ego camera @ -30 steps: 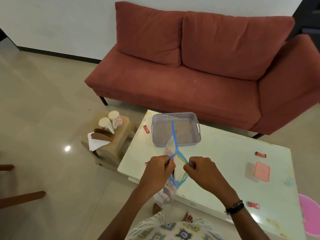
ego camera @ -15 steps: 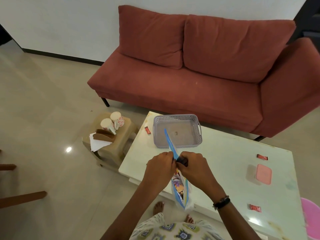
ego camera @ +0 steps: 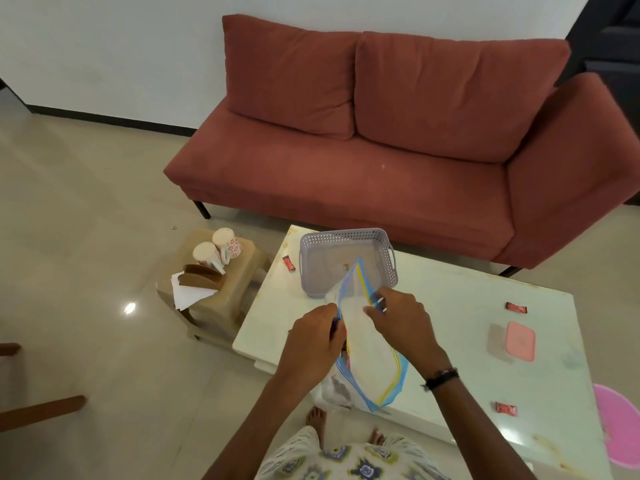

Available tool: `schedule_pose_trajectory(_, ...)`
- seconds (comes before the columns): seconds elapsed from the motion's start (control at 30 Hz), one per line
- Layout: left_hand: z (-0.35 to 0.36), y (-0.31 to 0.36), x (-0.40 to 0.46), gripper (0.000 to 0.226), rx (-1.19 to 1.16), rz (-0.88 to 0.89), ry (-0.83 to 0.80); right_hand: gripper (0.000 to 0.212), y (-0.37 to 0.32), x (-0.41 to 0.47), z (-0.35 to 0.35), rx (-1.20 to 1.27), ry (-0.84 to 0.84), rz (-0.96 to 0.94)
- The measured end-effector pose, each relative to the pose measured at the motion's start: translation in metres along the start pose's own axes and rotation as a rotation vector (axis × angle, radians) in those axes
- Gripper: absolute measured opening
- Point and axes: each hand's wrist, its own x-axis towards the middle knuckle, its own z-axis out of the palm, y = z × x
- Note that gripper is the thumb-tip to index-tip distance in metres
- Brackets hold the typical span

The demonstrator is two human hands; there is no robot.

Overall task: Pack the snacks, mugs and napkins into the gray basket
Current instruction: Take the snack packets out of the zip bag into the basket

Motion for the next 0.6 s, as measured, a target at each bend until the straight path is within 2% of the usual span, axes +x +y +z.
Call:
schedule_pose_trajectory(0.17,-0.003,-0.017,0.002,0.025,0.107,-0.21,0.063,0.017,-0.012,0.003,0.007,0.099,0.02,-0.11)
schedule_pose_trajectory(0.3,0.003,-0.025,0.005,0.029,0.205,-0.313,-0.027,0.015,-0.012,-0.003,0.01,0.151,-0.013,-0.135)
schedule_pose_trajectory(0.47,0.01,-0.024,0.011,0.033,0.126,-0.303,0.084,0.011,0.014,0.0,-0.013,0.029,0.056,-0.037)
schedule_pose_trajectory(0.6,0.011,-0.012,0.022,0.033,0.005,-0.239,0.081,0.009,0.025,-0.003,-0.023,-0.067,0.079,0.016)
